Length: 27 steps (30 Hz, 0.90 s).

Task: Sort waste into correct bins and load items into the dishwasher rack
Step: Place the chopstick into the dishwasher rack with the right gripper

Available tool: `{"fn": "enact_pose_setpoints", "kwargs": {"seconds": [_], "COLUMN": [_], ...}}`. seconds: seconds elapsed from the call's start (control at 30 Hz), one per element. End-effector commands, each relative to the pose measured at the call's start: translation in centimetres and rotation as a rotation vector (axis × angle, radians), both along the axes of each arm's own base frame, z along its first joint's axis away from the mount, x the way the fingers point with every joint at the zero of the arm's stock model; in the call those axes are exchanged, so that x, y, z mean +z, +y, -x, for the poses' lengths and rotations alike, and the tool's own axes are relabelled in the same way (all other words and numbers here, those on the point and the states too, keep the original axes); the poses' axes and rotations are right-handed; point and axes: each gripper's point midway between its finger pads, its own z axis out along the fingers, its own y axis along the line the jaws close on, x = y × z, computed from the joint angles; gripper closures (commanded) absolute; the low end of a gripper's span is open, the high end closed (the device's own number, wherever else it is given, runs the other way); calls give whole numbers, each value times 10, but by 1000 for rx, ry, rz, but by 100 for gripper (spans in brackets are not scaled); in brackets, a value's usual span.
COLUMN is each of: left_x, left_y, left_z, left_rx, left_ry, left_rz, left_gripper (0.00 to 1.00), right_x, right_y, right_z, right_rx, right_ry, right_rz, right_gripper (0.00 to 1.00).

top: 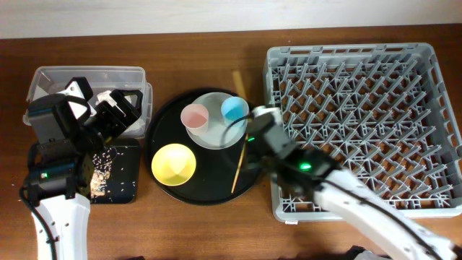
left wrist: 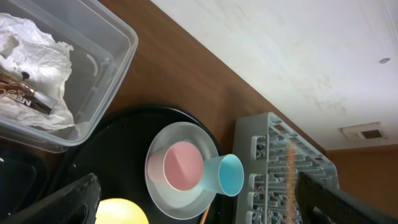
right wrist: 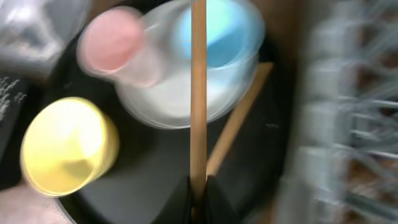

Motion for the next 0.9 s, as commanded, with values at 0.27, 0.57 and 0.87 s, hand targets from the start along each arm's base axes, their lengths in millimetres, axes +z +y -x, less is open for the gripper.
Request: {"fn": "enact_pose_setpoints", "kwargs": {"seconds": [0.27, 0.57, 0.87], "left_x": [8, 8, 8], "left_y": [3, 3, 3], "left_z": [-1, -1, -1], "left_rx": [-4, -4, -4], "left_ry": [-26, -26, -26], "left_rz": [-26, -26, -26], "left_gripper": [1, 1, 1], "right_x": [-20, -58, -59], "right_y": [-95, -86, -85], "right_z": [-23, -44, -46], "right_rx": [-96, -70, -50], "right_ry": [90, 130, 122], "right_rz": [191, 228, 240], "right_gripper": [96, 95, 71]}}
